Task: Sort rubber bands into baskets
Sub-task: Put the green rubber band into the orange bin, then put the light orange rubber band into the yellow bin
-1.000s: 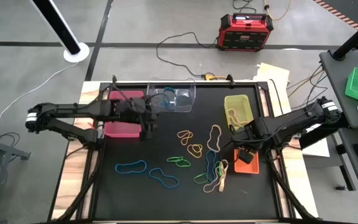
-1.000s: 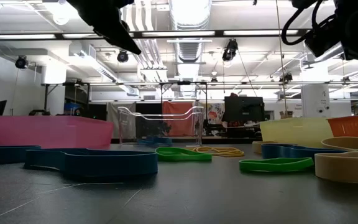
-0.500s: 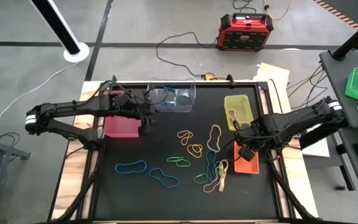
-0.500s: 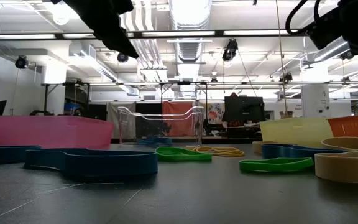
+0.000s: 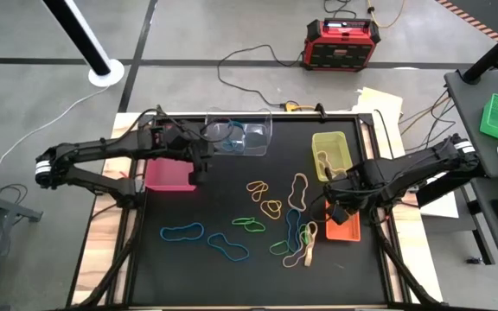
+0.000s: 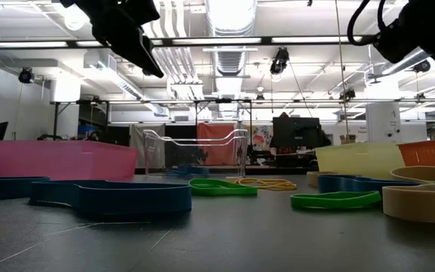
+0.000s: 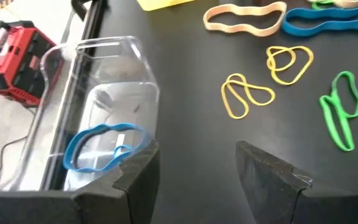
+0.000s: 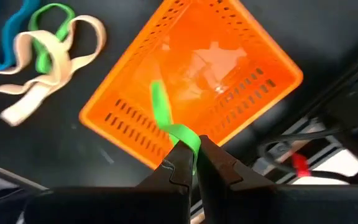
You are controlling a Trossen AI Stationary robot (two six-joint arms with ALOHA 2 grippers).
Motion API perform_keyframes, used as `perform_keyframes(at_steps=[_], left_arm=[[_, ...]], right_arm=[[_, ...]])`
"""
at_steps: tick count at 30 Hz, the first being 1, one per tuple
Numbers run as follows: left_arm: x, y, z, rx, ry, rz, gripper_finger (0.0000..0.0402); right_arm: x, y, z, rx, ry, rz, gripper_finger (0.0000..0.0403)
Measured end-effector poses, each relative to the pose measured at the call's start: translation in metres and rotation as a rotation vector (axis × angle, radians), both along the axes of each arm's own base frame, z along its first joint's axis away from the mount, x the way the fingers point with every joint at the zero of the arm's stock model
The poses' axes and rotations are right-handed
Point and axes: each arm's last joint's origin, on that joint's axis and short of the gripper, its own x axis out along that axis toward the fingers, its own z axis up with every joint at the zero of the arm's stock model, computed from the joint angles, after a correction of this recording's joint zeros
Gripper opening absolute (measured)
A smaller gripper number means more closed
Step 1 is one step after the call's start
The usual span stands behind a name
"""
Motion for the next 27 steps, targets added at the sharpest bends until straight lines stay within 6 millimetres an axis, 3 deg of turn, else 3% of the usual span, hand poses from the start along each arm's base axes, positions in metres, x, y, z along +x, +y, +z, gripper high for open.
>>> perform_keyframes(at_steps=[8,20,24,27], left_arm=[[-0.004,0.013,-0.001,0.032,0.013,0.024,0.019],[-0.004,0.012,-0.003,-0.029,0.006,0.03,0.019],[-0.002,0.009,-0.007,-0.1,-0.026,-0.012,0.019],[0.008,0.002,-0.013,-0.162,-0.076,-0.067,0.019]], right_arm=[[0.001,0.0,0.0,-0.001,0.007,-0.07,0.0015],[0.001,0.001,0.0,-0.007,0.007,-0.06,0.0108],[0.003,-0.002,-0.001,-0.121,-0.054,0.024,0.0131],[0.014,-0.006,0.0,-0.296,-0.203,0.131,0.0141]])
